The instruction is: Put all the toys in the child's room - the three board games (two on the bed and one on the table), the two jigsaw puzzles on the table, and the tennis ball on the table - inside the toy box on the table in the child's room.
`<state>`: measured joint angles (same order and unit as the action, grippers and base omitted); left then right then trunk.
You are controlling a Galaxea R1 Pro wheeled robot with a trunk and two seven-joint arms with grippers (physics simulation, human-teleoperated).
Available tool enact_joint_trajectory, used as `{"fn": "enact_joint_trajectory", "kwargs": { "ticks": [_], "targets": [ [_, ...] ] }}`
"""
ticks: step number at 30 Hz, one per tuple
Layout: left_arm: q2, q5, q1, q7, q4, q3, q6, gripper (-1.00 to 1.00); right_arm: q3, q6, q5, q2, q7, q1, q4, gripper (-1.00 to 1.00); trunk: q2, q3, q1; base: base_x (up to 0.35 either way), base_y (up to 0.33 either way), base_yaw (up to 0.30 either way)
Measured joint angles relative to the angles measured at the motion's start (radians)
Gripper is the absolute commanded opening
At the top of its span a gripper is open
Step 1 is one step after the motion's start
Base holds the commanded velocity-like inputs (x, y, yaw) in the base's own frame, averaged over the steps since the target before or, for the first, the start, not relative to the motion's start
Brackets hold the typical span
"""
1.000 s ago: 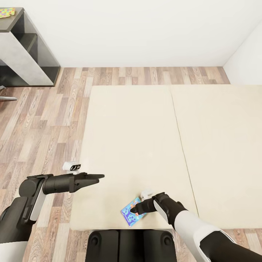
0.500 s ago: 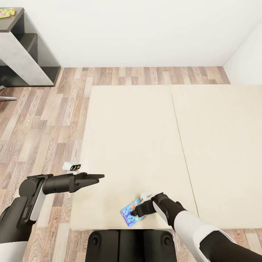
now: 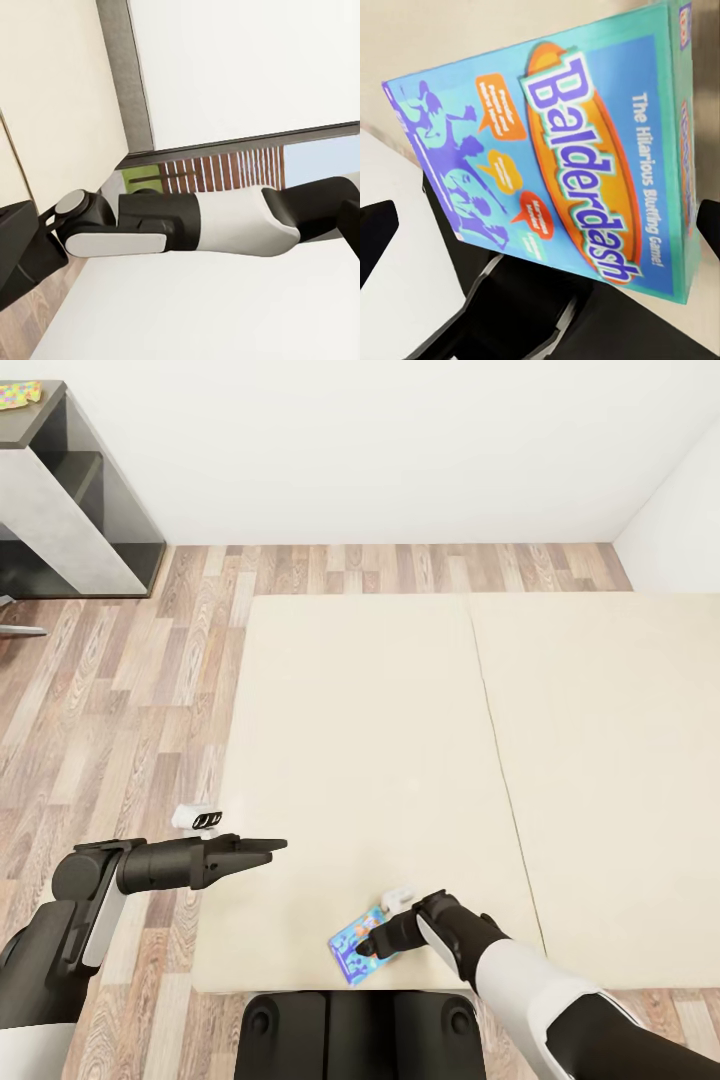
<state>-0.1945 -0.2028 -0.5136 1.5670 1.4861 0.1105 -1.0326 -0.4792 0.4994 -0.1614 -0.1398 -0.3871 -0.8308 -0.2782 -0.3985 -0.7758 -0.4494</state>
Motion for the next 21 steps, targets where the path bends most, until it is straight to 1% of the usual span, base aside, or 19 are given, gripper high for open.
{"fn": "enact_joint_trajectory", "kwargs": {
  "ticks": [8,21],
  "targets": [
    [0.000,0.000,0.000,0.000,0.000,0.000,0.000,1.00,-0.001,-0.005,0.001,-0.006,-0.001,0.000,0.000,1.00,0.000,0.000,0.000,0.000,0.000,0.000],
    [0.000,0.000,0.000,0.000,0.000,0.000,0.000,1.00,-0.002,-0.008,0.001,-0.007,0.000,0.000,0.000,1.00,0.000,0.000,0.000,0.000,0.000,0.000]
  ]
}}
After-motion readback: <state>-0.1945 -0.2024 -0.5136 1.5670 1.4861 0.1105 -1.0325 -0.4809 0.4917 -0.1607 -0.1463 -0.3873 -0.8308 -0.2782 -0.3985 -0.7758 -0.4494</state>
